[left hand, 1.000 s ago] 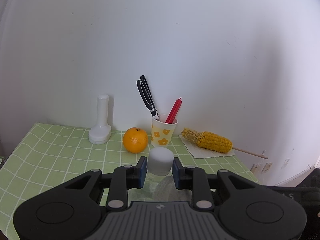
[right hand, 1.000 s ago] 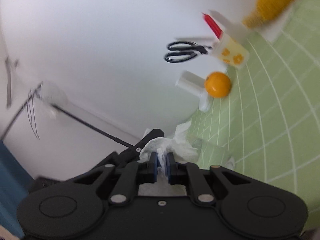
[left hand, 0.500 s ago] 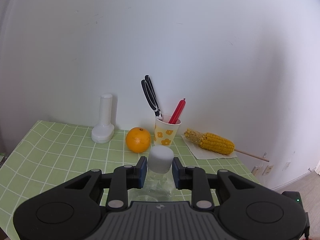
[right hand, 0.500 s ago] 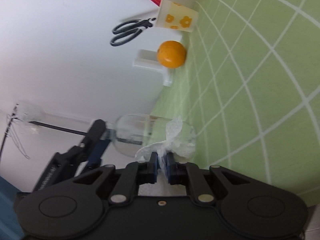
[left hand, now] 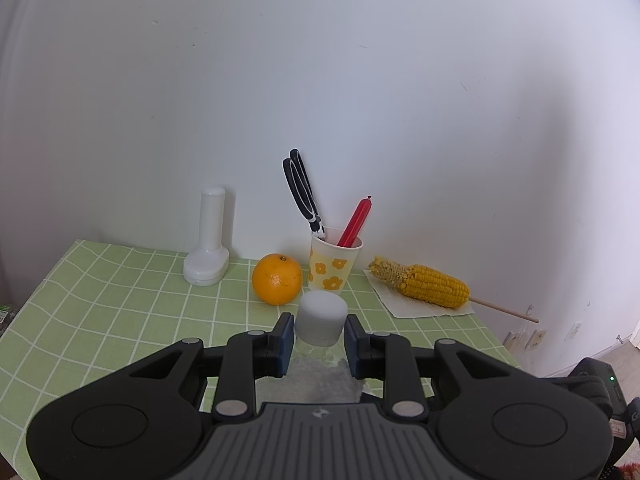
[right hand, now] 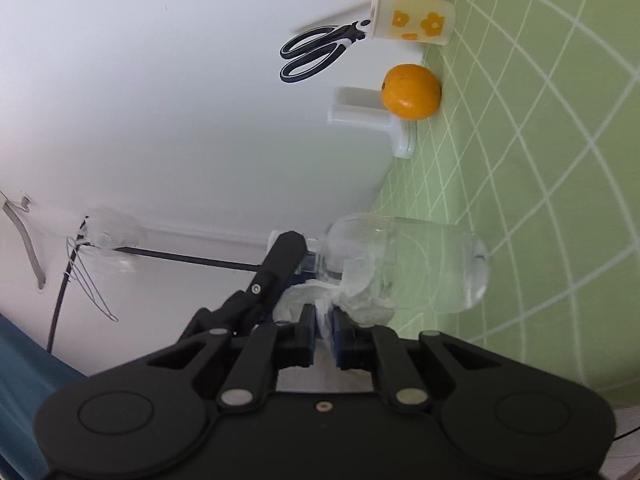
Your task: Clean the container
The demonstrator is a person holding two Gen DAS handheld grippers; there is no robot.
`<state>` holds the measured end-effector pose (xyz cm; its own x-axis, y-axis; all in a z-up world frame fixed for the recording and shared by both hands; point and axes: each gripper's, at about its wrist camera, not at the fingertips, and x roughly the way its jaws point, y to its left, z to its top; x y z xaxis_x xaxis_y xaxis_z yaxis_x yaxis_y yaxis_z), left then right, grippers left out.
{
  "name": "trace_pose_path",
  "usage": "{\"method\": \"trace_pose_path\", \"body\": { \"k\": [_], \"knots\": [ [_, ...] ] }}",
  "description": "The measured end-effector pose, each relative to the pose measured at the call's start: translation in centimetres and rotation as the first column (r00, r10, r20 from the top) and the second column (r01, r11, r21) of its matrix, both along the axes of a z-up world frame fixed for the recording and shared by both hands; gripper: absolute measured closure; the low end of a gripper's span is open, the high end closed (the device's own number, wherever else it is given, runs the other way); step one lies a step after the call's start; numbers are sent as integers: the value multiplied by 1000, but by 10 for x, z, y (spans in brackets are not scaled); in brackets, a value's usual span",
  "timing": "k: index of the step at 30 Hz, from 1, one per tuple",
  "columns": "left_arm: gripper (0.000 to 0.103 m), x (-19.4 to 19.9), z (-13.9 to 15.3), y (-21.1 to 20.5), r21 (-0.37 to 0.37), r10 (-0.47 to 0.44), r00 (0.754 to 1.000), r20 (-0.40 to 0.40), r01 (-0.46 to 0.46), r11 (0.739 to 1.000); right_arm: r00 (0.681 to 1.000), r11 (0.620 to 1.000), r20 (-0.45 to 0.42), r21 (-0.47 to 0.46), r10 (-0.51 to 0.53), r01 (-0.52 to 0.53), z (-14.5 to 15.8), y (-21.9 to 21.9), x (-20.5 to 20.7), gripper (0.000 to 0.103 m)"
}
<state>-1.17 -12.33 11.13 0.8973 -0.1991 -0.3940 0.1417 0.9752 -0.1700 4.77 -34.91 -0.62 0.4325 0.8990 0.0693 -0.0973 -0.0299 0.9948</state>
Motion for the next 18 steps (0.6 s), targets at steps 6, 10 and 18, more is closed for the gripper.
{"method": "trace_pose_path", "body": {
  "k": [6, 10, 18],
  "knots": [
    [75, -2, 1, -6, 7, -2, 1000, 1, 2, 1000, 994, 998, -109, -56, 23, -29, -22, 13, 2, 94],
    [75, -5, 3, -11, 5, -3, 1000, 1, 3, 1000, 989, 990, -149, -138, 6, -27, -27, 16, 2, 95],
    [75, -10, 3, -17, -1, 0, 1000, 3, 0, 1000, 998, 980, -63, -198, 13, -25, -1, 21, 2, 95]
  ]
}}
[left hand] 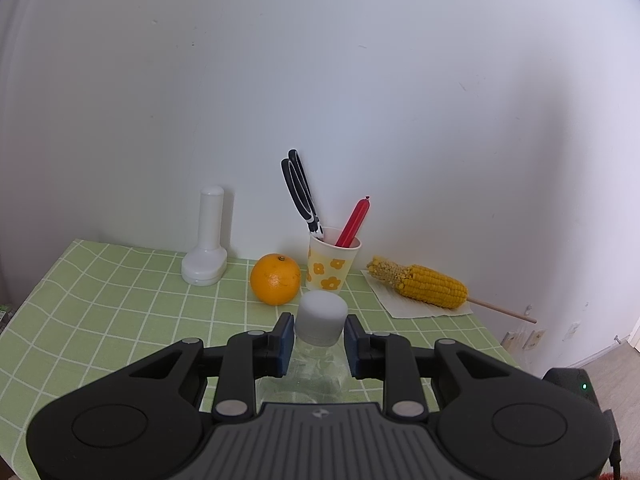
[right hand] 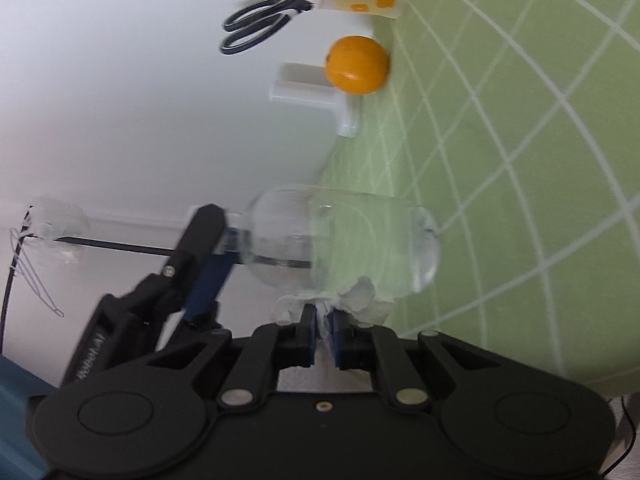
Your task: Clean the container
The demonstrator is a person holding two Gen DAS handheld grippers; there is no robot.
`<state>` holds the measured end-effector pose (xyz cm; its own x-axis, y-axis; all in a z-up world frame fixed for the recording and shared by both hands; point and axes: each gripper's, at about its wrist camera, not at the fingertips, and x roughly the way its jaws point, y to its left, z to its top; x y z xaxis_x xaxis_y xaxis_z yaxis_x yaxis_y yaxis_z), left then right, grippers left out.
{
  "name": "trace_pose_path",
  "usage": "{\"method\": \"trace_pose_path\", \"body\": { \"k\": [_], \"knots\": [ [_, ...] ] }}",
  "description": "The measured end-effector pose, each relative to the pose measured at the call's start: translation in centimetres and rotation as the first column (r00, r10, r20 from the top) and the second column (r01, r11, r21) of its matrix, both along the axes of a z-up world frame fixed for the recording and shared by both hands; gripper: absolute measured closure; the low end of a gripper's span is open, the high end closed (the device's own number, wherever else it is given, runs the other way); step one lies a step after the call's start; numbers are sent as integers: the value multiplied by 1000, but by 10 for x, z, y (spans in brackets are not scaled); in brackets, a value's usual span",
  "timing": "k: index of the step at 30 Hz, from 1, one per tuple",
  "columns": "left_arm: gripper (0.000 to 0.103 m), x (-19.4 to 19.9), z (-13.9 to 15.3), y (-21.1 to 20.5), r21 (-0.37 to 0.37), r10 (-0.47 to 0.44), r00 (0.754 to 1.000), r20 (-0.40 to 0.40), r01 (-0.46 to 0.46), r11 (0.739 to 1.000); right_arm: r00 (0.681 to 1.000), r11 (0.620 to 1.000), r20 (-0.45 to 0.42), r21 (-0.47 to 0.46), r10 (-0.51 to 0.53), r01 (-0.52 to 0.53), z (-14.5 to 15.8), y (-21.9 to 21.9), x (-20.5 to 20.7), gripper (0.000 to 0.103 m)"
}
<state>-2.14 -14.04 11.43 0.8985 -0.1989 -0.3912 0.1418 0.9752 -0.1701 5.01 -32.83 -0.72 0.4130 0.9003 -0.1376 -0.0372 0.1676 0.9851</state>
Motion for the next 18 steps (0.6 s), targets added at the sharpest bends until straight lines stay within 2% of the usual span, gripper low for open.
{"method": "trace_pose_path", "body": {
  "k": [3, 8, 13, 18],
  "knots": [
    [75, 2, 1, -2, 2, -1, 1000, -3, 1, 1000, 1000, 995, -22, -98, 13, -16, -2, 6, 3, 95],
    [75, 1, 2, -6, -2, 2, 1000, -4, -2, 1000, 998, 992, -61, -121, 9, -16, -5, 2, 4, 95],
    [75, 3, 3, -5, -2, -2, 1000, -6, 2, 1000, 999, 996, -43, -92, -22, 18, 3, -16, -3, 95],
    [74, 3, 2, -5, -5, 2, 1000, -2, -2, 1000, 994, 994, -4, -31, -108, 108, 10, -45, -9, 95]
  ]
}}
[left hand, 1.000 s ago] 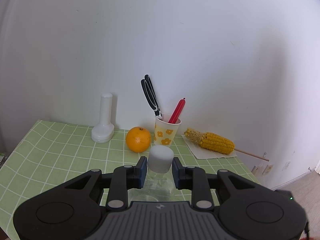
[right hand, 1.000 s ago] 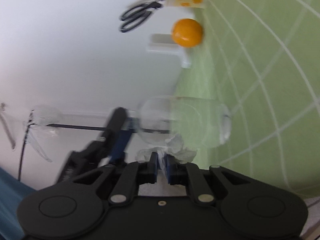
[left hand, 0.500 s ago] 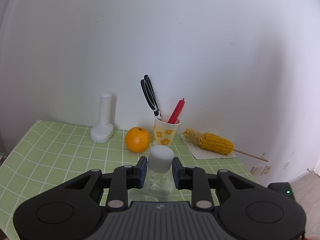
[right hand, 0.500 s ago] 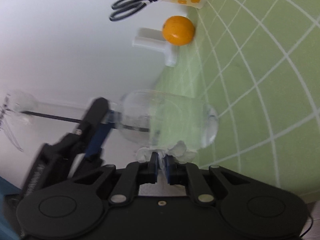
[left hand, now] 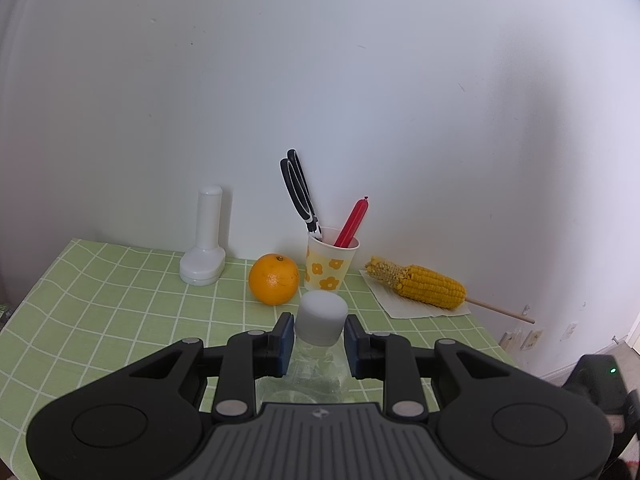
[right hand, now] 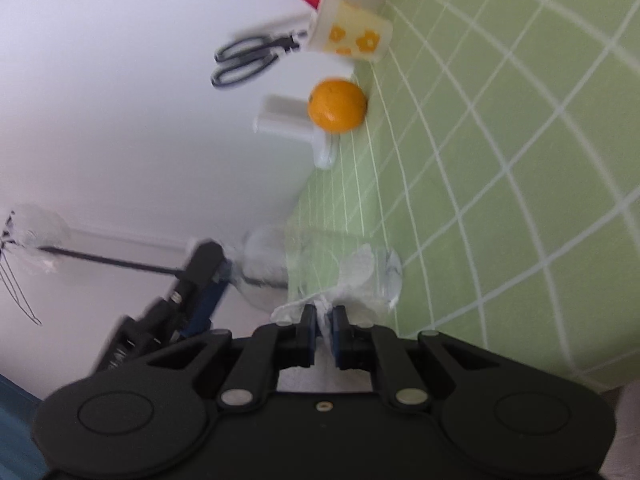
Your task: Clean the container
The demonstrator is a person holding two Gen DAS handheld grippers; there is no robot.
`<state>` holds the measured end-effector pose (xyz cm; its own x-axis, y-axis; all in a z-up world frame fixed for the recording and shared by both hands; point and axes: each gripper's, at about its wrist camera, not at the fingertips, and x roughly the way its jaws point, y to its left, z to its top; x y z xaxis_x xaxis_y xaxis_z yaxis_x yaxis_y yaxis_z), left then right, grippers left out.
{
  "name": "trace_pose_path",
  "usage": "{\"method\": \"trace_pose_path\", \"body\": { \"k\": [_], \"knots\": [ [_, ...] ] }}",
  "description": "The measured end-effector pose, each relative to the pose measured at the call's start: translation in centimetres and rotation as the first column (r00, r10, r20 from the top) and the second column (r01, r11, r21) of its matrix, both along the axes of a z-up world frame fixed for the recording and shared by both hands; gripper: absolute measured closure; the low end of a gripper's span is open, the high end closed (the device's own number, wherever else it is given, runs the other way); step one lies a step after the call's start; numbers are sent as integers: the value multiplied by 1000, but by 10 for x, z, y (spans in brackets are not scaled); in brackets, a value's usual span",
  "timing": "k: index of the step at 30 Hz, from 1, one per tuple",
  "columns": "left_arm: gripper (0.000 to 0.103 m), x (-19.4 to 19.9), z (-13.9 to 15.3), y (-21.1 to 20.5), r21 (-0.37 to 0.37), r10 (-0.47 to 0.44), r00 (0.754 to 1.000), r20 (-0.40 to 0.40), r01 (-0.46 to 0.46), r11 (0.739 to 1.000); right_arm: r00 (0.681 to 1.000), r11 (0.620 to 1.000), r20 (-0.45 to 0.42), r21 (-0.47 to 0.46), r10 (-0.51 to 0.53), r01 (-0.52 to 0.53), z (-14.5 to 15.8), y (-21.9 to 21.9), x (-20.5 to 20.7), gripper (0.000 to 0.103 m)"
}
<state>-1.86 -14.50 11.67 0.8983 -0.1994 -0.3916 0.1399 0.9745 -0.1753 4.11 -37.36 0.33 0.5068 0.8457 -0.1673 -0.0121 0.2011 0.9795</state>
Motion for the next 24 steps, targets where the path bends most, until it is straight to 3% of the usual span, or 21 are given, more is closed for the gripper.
{"method": "trace_pose_path", "body": {
  "k": [9, 14, 20, 24],
  "knots": [
    [74, 4, -1, 0, -4, -3, 1000, -1, 3, 1000, 992, 992, 70, 86, -102, 96, 20, -13, 26, 95],
    [74, 7, -1, 2, -12, -3, 1000, -6, 3, 1000, 990, 996, 113, 2, -84, 84, 23, -2, 42, 95],
    [74, 9, -1, 2, -11, -17, 1000, -5, 17, 1000, 996, 992, 81, -113, -45, 54, 1, 3, 49, 94],
    [74, 10, 0, 3, -19, -32, 999, -12, 32, 999, 994, 988, 107, -152, 3, 13, 1, 2, 52, 94]
  ]
}}
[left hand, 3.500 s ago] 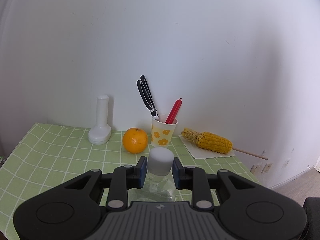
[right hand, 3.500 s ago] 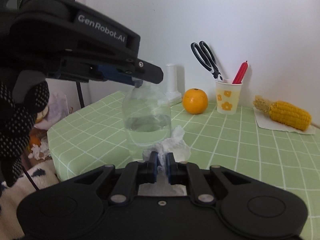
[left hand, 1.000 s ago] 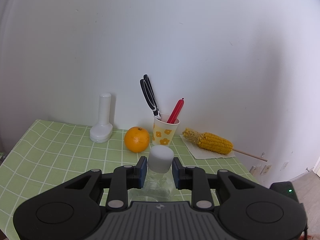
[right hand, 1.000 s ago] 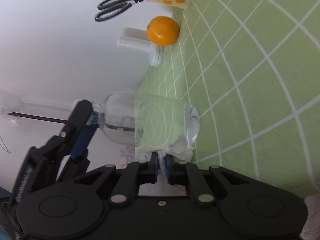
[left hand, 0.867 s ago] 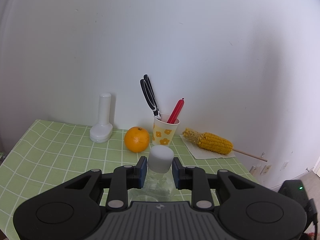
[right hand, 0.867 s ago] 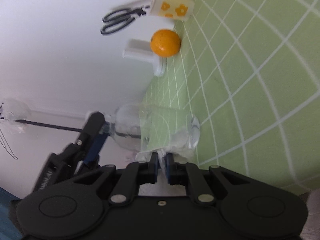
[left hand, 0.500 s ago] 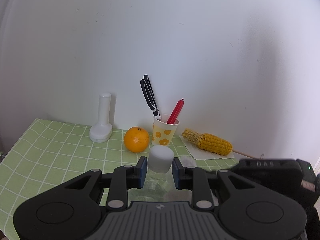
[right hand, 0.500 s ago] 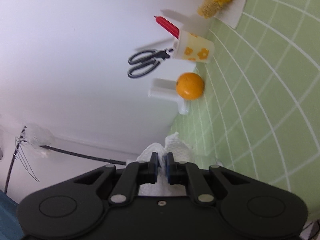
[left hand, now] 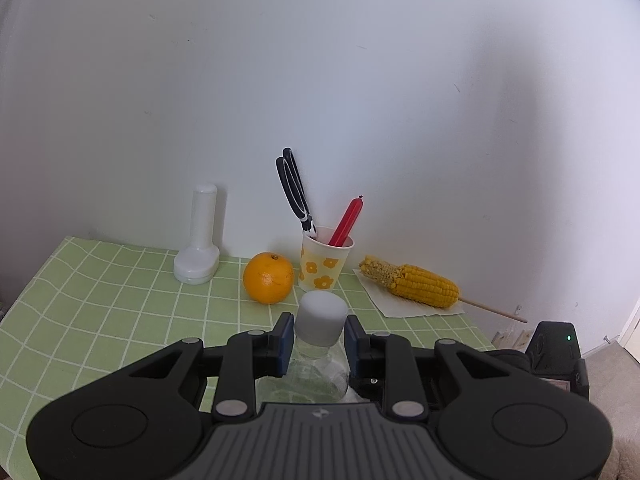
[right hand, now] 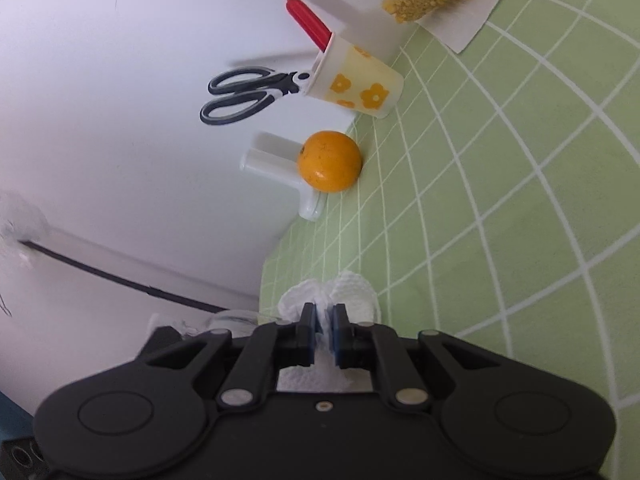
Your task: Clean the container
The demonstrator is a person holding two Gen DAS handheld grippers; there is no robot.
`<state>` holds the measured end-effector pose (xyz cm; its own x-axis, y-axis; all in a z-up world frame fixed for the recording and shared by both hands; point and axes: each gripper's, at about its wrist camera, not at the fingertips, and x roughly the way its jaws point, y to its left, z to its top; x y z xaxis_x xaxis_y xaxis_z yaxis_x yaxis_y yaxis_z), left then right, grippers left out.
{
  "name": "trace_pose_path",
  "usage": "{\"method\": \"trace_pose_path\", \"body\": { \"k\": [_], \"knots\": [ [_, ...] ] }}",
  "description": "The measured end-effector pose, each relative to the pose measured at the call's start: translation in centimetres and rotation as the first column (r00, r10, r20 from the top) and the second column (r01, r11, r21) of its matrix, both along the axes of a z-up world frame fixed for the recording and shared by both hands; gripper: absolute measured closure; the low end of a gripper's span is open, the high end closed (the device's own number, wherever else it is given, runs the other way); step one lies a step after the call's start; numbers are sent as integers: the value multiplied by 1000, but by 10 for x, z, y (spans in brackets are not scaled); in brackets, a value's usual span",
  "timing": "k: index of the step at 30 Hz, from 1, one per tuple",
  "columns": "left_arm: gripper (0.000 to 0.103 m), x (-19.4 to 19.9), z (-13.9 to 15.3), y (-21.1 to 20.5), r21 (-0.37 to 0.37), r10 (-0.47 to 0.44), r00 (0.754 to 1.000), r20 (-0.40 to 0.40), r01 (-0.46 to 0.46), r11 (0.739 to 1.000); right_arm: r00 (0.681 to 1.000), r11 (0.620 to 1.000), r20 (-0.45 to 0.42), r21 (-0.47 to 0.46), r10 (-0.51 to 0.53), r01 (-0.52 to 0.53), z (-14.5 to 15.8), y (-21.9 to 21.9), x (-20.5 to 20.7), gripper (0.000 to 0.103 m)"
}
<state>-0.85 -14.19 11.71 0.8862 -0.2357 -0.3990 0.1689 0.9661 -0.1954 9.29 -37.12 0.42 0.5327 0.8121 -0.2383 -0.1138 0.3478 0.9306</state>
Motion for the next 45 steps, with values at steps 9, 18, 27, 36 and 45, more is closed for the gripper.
{"method": "trace_pose_path", "body": {
  "k": [9, 18, 27, 36, 45],
  "knots": [
    [74, 5, 0, 2, -14, -23, 1000, -5, 23, 1000, 972, 989, 201, 60, 121, -136, 40, 4, 24, 94],
    [74, 4, 0, 2, -26, -41, 999, -9, 41, 999, 968, 971, 114, -113, 223, -210, 16, 17, 46, 94],
    [74, 4, 2, -2, -17, -39, 999, -28, 38, 999, 982, 984, 94, 60, 163, -169, 7, 8, 42, 94],
    [74, 3, 6, -6, -10, -33, 998, -45, 32, 999, 979, 982, 82, -59, 186, -181, 3, 17, 41, 94],
    [74, 3, 7, -5, -20, -27, 999, -40, 26, 999, 987, 983, 51, -102, 156, -150, 1, 8, 28, 94]
  ]
}}
